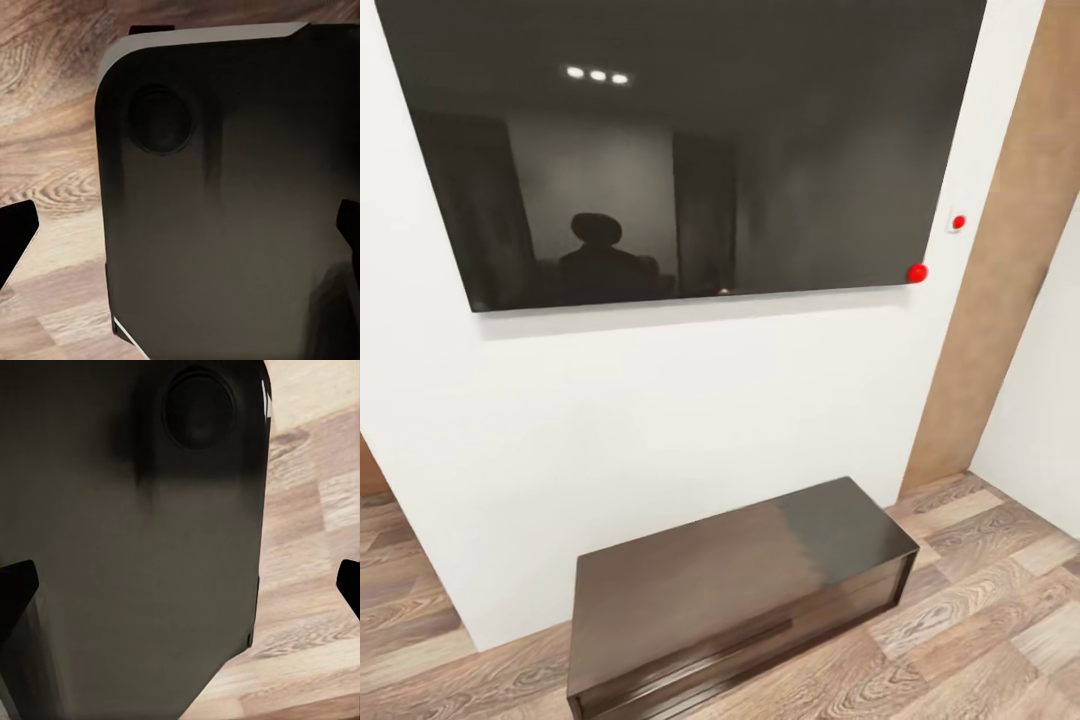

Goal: In the bedroom, move the book from the bed onto either nightstand, and place the two sandals side by side next to the bed.

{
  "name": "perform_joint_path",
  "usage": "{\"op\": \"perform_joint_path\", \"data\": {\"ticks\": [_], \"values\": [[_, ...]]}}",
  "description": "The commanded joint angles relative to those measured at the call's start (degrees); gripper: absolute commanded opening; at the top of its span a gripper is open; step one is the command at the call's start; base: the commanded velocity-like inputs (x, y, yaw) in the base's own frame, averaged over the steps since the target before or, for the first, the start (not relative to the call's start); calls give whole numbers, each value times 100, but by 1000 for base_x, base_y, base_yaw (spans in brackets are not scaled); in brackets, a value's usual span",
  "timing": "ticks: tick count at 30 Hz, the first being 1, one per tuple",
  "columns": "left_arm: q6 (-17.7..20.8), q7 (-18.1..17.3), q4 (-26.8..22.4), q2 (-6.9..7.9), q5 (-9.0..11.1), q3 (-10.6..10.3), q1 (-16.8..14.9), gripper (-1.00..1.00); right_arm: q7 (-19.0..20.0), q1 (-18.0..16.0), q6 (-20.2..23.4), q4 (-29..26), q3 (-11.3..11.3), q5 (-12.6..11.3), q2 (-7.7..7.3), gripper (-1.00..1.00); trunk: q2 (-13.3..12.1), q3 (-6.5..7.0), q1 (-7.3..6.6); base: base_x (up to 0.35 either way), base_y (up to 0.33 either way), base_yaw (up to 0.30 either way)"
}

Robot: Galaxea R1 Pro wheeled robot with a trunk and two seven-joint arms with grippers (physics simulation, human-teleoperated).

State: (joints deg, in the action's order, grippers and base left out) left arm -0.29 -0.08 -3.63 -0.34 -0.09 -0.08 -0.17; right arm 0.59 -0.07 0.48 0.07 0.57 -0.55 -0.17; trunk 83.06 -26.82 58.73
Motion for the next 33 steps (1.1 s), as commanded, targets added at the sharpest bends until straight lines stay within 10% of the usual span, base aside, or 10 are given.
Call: {"op": "perform_joint_path", "data": {"ticks": [1,33], "values": [[-4,-1,-3,1,-4,-1,-1,100,8,-2,5,-3,5,-6,-1,100,2,-2,0,0,0,-279],[-586,-1,-138,7,-8,8,-2,100,11,-2,3,0,5,-4,8,100,2,95,0,0,0,-279]]}}
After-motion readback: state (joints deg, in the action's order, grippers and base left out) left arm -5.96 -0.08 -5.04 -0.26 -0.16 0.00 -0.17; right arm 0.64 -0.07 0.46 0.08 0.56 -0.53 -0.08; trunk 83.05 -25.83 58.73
